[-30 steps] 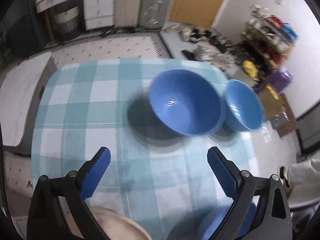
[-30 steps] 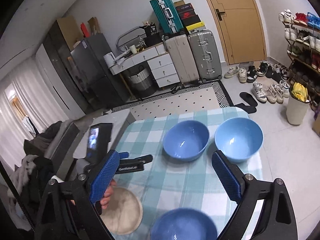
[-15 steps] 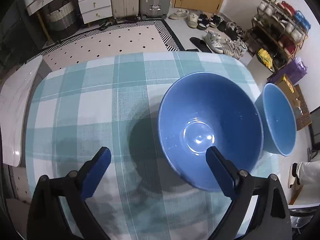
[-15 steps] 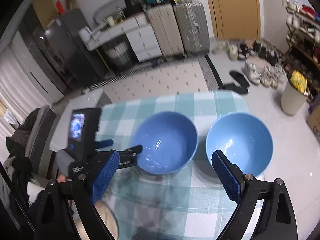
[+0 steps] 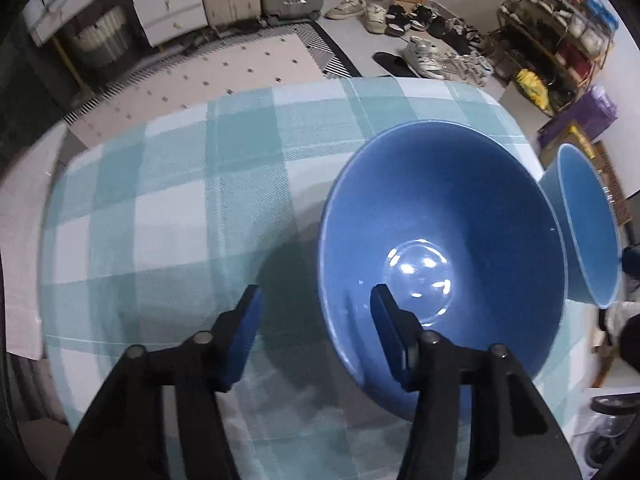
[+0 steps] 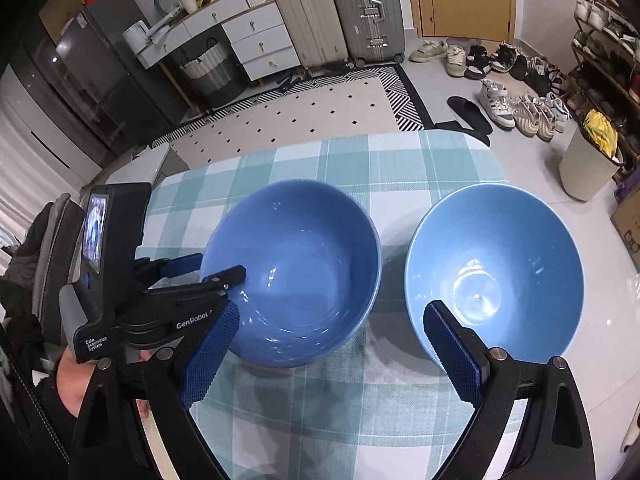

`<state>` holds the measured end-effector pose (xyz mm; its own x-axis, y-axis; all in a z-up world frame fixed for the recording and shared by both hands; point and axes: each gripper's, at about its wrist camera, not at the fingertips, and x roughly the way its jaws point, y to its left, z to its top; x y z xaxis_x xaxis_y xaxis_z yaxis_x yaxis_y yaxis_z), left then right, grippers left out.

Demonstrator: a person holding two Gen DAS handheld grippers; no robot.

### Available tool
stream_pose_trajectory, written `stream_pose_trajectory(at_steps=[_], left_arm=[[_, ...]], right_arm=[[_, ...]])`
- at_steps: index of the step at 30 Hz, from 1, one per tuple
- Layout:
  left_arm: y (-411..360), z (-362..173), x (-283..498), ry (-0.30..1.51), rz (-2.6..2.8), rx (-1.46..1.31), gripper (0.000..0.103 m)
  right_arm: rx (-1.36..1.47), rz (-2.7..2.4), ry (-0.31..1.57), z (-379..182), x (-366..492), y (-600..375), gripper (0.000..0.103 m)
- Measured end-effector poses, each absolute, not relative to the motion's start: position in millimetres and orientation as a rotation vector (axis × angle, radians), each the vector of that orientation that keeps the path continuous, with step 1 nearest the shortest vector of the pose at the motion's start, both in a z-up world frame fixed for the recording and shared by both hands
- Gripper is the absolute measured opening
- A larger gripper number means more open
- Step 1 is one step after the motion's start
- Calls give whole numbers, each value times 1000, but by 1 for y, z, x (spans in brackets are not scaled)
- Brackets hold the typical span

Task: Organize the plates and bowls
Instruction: 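Move both tools toward the next blue bowl, then grasp the blue bowl rim with the left tool while the right tool grips it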

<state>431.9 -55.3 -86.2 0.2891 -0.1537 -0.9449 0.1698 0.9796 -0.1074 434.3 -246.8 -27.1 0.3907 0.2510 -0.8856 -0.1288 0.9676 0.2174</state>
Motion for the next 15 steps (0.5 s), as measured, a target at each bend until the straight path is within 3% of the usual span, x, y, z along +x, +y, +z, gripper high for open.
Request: stream_pose_trajectory(at_steps=[3, 5, 7, 15], left_arm=[[-56, -90, 432, 1286, -246, 6, 28], [-57, -90, 431, 1284, -260, 7, 23], [-56, -88, 430, 1280, -289, -16, 11], [-50, -87, 426, 1294, -287, -13, 11]], right_arm=[[94, 240, 1150, -31, 436, -241, 95], [81, 235, 1154, -34, 436, -239, 95], [72, 230, 1157, -37, 438, -238, 95], [24, 211, 1169, -44, 441, -234, 95]])
